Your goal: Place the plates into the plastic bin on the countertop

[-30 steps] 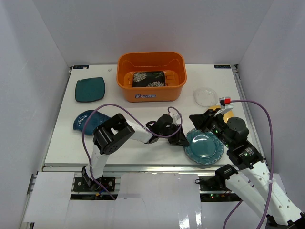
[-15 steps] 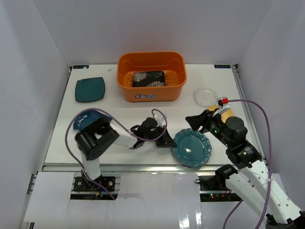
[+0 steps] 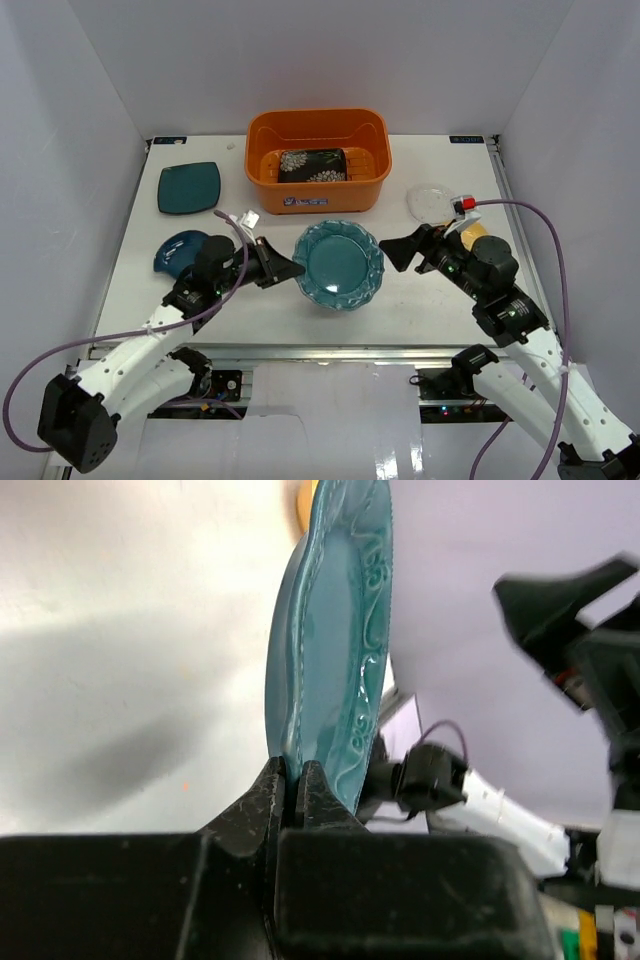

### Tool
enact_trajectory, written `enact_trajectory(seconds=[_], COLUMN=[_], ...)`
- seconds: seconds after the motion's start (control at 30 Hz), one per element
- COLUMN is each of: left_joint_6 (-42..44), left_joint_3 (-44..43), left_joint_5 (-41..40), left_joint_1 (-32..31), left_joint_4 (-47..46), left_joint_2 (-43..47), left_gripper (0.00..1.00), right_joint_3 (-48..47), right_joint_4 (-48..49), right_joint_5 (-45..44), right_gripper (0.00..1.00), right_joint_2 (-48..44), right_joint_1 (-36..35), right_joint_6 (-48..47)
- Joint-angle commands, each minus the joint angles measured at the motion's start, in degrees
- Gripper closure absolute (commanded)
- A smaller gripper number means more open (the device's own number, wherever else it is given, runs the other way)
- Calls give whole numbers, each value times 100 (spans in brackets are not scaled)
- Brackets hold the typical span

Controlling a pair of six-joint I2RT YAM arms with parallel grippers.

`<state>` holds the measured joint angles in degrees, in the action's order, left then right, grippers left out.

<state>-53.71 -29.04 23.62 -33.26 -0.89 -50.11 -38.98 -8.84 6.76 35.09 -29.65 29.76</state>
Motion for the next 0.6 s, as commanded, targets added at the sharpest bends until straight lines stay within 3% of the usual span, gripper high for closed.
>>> enact_trajectory(seconds=[0.0, 0.1, 0.17, 0.2, 0.27, 0.4, 0.57], left_joint_6=[150, 124, 116, 133, 133, 194, 326], left_joint_3=[-944, -1682, -2435, -2727, -3586, -4940, -5972], left_joint_5=[170, 354, 511, 538, 495, 381, 82], left_joint_1=[512, 1109, 1452, 1610, 1725, 1928, 1990], left_joint_4=[280, -85, -332, -412, -509, -404, 26], left_joint_2=[274, -164, -893, -1183, -2079, -3486, -4830], left_gripper=[100, 100, 100, 100, 100, 100, 100], right_joint_3=[-268, -224, -145, -127, -57, 206, 426], right_joint_4=[199, 111, 41, -3, -109, -30, 102], right_joint_5=[-245, -552, -562, -536, -431, -44, 123], right_gripper=[9, 18, 46, 73, 91, 92, 92], right_joint_2=[-247, -441, -503, -486, -372, -222, -161], right_joint_1=[-15, -15, -6, -15, -15, -23, -23], right_joint_6=[-40, -58, -84, -110, -163, -234, -234])
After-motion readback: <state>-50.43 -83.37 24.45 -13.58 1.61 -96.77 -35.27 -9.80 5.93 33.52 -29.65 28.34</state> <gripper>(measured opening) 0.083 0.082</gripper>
